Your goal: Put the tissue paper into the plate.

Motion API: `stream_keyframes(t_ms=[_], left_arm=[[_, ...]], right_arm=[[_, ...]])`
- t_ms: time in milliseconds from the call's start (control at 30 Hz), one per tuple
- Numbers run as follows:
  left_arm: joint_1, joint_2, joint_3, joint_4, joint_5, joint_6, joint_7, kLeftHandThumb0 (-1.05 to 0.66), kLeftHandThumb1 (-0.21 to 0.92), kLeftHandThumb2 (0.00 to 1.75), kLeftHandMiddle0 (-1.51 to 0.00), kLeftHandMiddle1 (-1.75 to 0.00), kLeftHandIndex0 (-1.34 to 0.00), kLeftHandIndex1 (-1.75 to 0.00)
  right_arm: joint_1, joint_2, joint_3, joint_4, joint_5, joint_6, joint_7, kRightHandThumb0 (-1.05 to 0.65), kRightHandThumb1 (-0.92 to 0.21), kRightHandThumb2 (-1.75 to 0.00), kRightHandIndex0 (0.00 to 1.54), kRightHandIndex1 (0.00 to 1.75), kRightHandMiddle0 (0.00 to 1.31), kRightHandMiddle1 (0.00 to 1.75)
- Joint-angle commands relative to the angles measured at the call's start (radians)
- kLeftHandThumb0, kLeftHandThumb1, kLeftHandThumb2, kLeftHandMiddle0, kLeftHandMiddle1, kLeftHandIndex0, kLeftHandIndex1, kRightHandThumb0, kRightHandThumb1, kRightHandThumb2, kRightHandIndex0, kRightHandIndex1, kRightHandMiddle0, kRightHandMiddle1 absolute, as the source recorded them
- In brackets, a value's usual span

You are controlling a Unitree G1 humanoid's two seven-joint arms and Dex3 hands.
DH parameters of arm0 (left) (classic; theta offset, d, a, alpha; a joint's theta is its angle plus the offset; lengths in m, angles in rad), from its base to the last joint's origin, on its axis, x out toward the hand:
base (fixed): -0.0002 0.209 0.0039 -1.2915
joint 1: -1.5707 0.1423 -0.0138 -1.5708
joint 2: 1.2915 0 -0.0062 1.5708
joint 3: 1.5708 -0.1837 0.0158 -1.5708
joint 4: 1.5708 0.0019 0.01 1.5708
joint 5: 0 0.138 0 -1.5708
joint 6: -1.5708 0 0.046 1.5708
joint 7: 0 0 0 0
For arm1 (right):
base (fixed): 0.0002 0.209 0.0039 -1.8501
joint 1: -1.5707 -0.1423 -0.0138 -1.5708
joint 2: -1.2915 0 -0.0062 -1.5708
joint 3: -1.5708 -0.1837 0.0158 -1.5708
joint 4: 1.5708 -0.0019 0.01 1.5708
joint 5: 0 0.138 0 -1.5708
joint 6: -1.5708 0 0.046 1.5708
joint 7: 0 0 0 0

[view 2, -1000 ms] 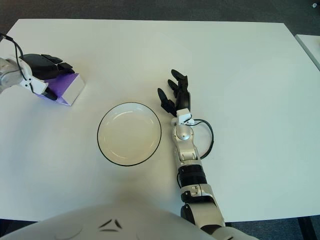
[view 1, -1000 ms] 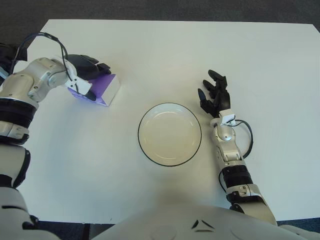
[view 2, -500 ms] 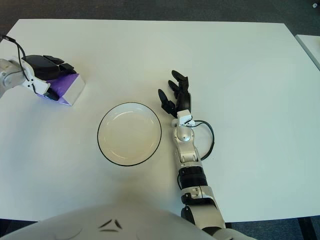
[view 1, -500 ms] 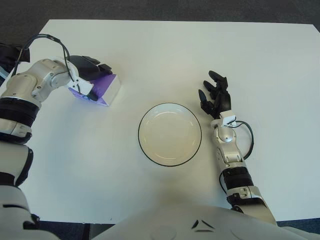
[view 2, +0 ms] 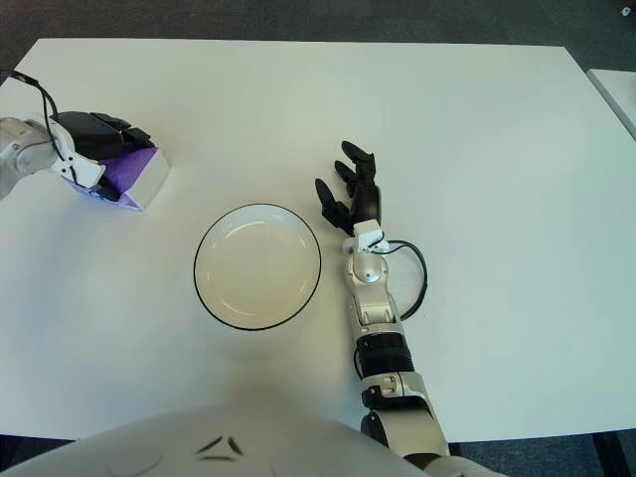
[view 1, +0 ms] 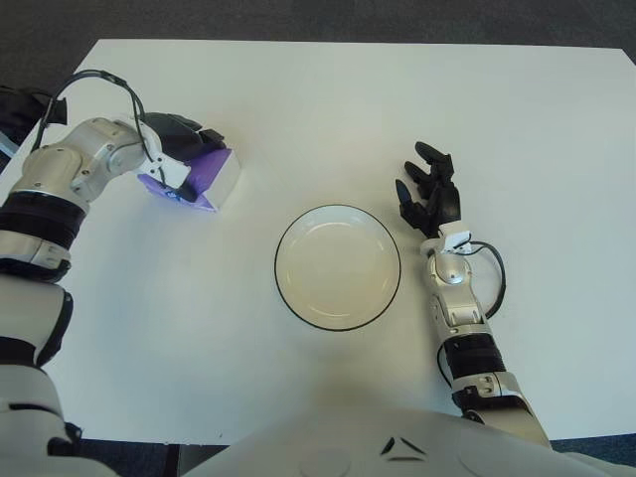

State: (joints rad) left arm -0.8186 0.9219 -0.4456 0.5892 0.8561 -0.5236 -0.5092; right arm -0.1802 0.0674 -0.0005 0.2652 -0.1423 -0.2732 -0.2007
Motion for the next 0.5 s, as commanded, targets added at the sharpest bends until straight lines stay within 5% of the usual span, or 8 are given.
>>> stream_keyframes(t_ms=[0,467], left_arm=[[0.032,-0.02,-0.04,0.023,0.028,0.0,-0.013,-0.88,0.91,0.1,-0.21,-0.01,0.0,-0.61],[0.025,-0.05,-0.086,0.084,0.057,0.016,0.017,-0.85,0.91,0.09,-0.19,0.0,0.0,-0.52]], right_arm=[[0.081,-0.005,-0.011,0.061,0.013,0.092,0.005,-0.52,-0.9,-0.48,0.32,0.42,0.0,0.78],[0.084,-0.002,-0.014,0.054,0.011,0.095,-0.002,-0.52,-0.89,-0.49,0.32,0.43,0.0,0.79]])
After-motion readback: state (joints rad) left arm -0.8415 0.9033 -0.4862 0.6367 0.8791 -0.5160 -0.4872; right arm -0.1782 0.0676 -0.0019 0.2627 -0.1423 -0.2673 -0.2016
